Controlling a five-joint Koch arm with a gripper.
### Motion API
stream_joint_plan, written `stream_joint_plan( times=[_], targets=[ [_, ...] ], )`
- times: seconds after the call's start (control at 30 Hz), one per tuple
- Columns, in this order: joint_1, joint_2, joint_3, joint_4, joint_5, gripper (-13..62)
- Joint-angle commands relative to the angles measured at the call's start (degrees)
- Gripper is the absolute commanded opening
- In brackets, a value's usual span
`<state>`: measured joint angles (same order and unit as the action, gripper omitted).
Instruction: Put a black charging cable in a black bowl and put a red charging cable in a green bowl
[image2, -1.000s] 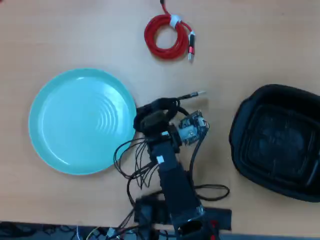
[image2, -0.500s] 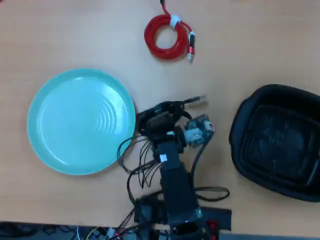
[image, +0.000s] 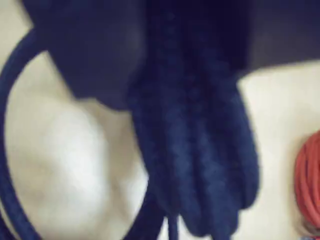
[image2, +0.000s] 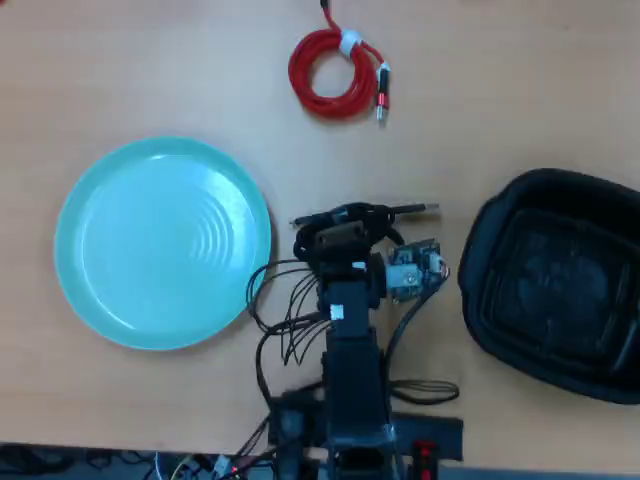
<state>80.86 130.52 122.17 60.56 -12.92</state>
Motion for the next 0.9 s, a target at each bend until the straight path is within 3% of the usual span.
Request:
stream_joint_plan(
  times=[0.0, 0.2, 0.87],
  targets=[
    [-0.09, 5.89, -5.8, -14.85, 3.08, -5.9],
    [-1.05, 5.8, 4.31, -25.84, 7.29, -5.9],
    [0.26, 5.8, -2.99, -28.13, 11.87, -5.8]
  ],
)
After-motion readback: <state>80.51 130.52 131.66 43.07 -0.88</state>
